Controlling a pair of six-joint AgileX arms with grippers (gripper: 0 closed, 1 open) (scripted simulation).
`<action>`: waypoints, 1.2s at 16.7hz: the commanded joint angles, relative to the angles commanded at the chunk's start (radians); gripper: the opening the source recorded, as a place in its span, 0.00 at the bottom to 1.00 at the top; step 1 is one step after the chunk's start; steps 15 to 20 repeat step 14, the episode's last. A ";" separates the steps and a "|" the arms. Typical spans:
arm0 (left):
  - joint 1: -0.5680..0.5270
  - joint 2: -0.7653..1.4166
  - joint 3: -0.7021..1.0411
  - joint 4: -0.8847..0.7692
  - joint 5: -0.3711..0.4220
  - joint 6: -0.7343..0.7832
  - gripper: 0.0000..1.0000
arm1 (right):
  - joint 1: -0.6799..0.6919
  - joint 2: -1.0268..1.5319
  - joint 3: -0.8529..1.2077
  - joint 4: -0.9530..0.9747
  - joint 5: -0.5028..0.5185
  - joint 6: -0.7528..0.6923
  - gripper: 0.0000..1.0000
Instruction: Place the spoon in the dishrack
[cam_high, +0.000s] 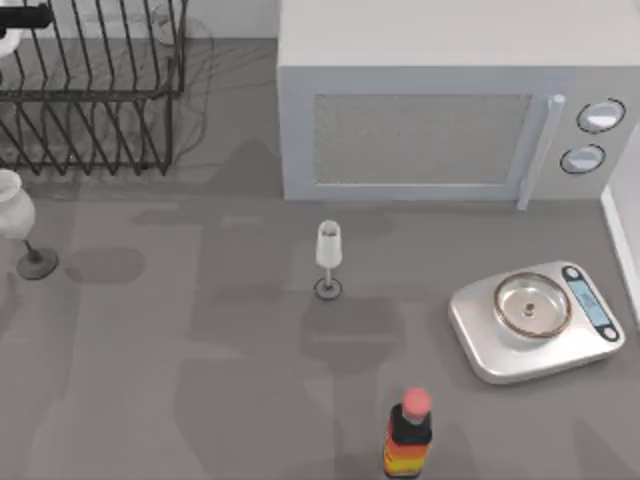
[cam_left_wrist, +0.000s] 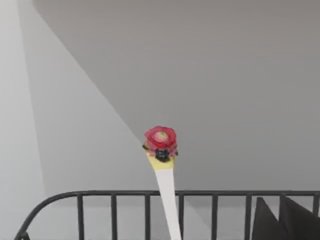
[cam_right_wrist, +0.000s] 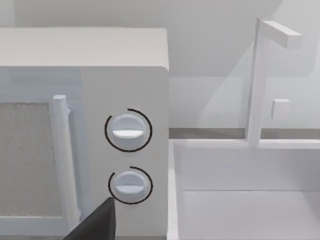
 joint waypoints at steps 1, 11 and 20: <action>0.000 0.000 0.000 0.000 0.000 0.000 0.45 | 0.000 0.000 0.000 0.000 0.000 0.000 1.00; 0.000 0.000 0.000 0.000 0.000 0.000 1.00 | 0.000 0.000 0.000 0.000 0.000 0.000 1.00; 0.000 0.000 0.000 0.000 0.000 0.000 1.00 | 0.000 0.000 0.000 0.000 0.000 0.000 1.00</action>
